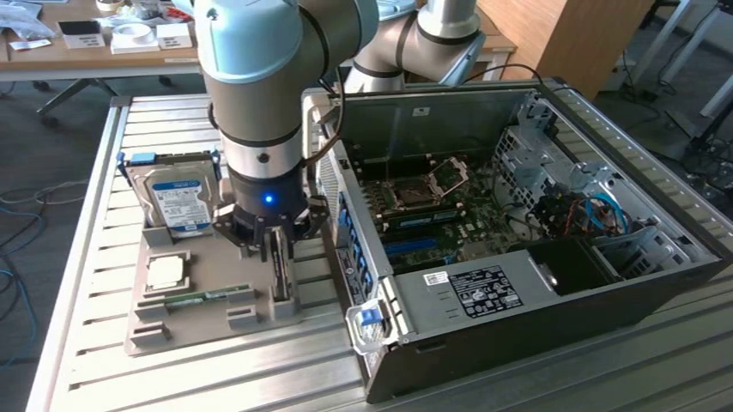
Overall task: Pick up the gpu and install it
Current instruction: 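Pick up the gpu and move the gpu toward the slot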
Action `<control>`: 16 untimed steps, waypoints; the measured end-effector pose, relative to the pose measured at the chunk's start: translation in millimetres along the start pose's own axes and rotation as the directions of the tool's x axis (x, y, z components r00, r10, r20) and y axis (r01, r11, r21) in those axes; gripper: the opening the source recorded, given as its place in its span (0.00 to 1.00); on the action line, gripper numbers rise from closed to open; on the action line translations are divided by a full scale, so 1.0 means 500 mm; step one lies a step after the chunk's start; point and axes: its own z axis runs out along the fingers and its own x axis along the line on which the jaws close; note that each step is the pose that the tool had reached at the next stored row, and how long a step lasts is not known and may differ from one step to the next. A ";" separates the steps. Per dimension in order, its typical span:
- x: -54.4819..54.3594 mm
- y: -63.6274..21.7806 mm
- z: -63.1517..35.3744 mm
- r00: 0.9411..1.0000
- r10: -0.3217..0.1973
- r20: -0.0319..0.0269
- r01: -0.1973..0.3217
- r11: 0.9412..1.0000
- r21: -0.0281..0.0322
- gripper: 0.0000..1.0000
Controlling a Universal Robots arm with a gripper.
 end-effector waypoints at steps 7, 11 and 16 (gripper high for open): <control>-0.001 0.000 0.000 1.000 0.000 0.000 0.000 1.000 0.000 0.42; -0.001 0.000 -0.002 1.000 0.000 0.000 0.000 1.000 0.000 0.42; -0.001 0.000 -0.004 1.000 0.000 0.000 0.000 1.000 0.000 0.42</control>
